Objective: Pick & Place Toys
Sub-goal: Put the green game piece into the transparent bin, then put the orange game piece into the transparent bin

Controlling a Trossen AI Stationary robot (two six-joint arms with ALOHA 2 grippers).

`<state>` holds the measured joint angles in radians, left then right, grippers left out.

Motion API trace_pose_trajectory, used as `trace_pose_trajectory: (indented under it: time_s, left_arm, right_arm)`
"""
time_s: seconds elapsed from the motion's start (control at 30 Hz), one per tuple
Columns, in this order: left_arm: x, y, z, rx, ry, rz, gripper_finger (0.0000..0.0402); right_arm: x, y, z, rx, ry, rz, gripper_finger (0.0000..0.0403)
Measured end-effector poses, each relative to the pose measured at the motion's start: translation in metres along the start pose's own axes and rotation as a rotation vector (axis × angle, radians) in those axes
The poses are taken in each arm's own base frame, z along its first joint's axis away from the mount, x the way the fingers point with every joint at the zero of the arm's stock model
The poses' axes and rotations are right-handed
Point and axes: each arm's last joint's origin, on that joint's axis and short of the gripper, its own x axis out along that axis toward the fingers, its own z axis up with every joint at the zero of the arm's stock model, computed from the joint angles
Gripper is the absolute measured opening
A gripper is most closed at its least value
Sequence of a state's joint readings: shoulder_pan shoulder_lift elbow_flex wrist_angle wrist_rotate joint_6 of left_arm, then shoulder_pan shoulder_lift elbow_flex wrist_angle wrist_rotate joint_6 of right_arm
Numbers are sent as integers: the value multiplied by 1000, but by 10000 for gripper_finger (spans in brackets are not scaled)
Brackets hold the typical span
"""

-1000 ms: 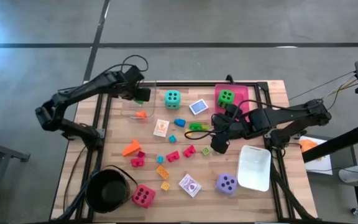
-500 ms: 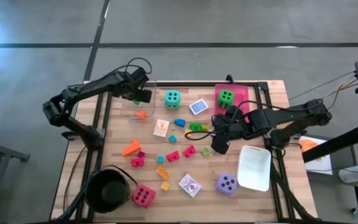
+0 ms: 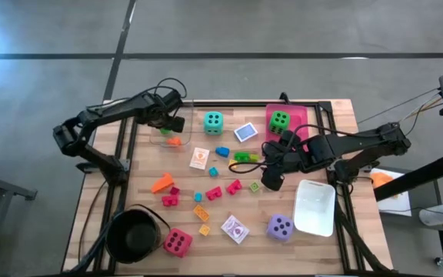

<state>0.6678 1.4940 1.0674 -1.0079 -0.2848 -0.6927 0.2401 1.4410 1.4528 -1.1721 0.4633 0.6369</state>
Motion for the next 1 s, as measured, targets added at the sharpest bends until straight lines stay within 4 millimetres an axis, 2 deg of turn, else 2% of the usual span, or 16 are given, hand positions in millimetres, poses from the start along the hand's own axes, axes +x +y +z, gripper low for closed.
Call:
trace_pose_trajectory:
  time_s: [0.2, 0.5, 0.7, 0.8, 0.9, 1.0]
  left_arm:
    - [7, -3, -9, -7, -2, 14, 137]
    - [7, -7, -14, -1, -6, 9, 139]
    - [11, -8, -18, 5, 76, -37, 221]
    - [10, -8, -18, 7, 78, -44, 238]
    - [11, -7, -19, 10, 83, -39, 234]
    - [11, -7, -19, 11, 84, -39, 214]
  right_arm:
    - [0, 0, 0, 2, 0, 0, 366]
    - [0, 0, 0, 1, -1, 1, 366]
    - [0, 0, 0, 0, -1, 1, 366]
    - [0, 0, 0, 0, -1, 1, 366]
    - [0, 0, 0, 0, -1, 0, 366]
    - [0, 0, 0, 0, -1, 0, 366]
